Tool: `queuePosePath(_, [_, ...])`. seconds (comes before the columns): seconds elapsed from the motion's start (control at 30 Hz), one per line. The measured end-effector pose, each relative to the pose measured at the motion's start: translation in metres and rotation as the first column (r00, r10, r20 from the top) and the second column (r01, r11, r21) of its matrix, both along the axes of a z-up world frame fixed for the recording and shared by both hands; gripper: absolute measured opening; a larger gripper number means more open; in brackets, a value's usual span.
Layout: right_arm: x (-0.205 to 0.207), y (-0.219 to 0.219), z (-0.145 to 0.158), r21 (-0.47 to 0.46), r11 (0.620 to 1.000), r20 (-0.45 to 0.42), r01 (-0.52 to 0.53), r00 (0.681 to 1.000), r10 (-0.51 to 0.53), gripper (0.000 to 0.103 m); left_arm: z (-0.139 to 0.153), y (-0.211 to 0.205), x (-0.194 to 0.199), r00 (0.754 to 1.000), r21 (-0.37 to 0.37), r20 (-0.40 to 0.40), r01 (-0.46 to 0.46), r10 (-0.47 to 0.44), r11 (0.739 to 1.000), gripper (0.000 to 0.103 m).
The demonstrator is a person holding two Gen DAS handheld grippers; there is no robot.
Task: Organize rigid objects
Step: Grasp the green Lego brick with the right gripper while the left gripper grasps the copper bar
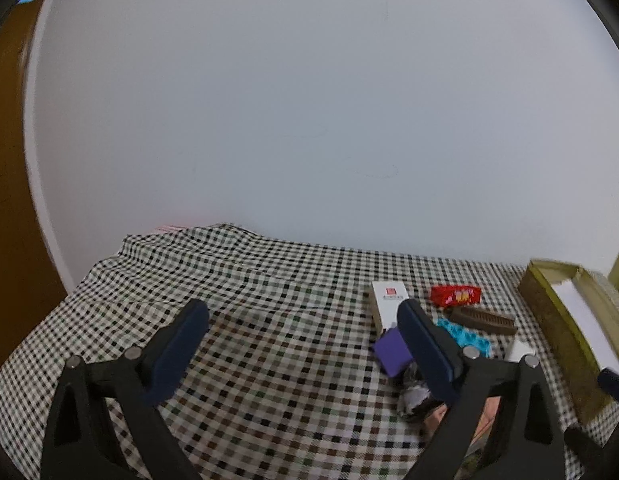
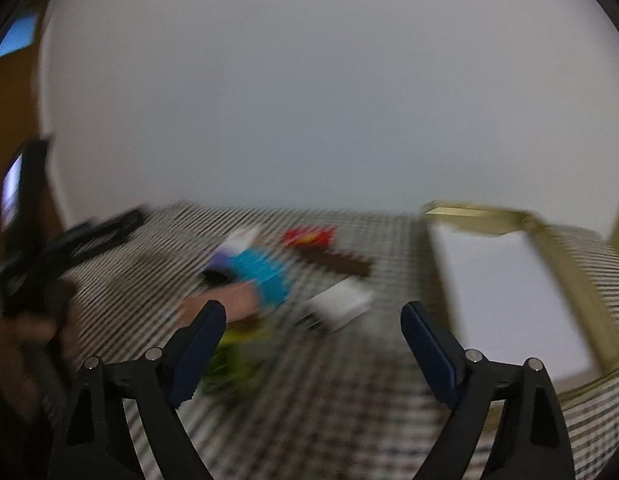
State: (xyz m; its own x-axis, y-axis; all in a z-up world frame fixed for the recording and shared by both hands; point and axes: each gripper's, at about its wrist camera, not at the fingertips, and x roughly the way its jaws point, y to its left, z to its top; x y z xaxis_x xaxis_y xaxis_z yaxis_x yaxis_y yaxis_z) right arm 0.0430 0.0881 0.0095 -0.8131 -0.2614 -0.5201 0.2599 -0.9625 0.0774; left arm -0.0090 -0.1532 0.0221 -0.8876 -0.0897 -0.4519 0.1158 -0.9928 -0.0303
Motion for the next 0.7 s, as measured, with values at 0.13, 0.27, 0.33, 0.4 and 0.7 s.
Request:
queuePosePath(0.13, [-0.005,-0.031,-0.015,0.047,0.996,0.103,-0.072,0.992,0.067,0.091,-0.005,0.0,-0.004,0.998,-0.042,0.032,0.061,-0.059,0.997,0.096])
queuePosePath(0.27, [-0.02,-0.049,-0.032,0.112,0.99,0.191,-0.089,0.979,0.066,0.072,-0.008,0.01,-0.01,0.989,-0.028,0.061,0.14,-0.138,0.99,0.096])
queuePosePath(0.33, [-0.028,-0.052,-0.041,0.131,0.987,0.232,-0.087,0.971,0.055,0.041,-0.009,0.015,-0.01,0.983,-0.038,0.068,0.172,-0.169,0.984,0.096])
queuePosePath(0.4, [-0.034,-0.044,-0.044,0.081,0.993,0.271,-0.091,0.96,0.066,0.034,-0.011,0.019,-0.01,0.978,-0.043,0.073,0.197,-0.193,0.98,0.097])
queuePosePath(0.7, [-0.014,0.004,-0.003,0.023,1.0,0.032,-0.008,0.999,0.008,0.034,-0.016,0.048,-0.002,0.902,-0.021,0.096,0.425,-0.421,0.905,0.092])
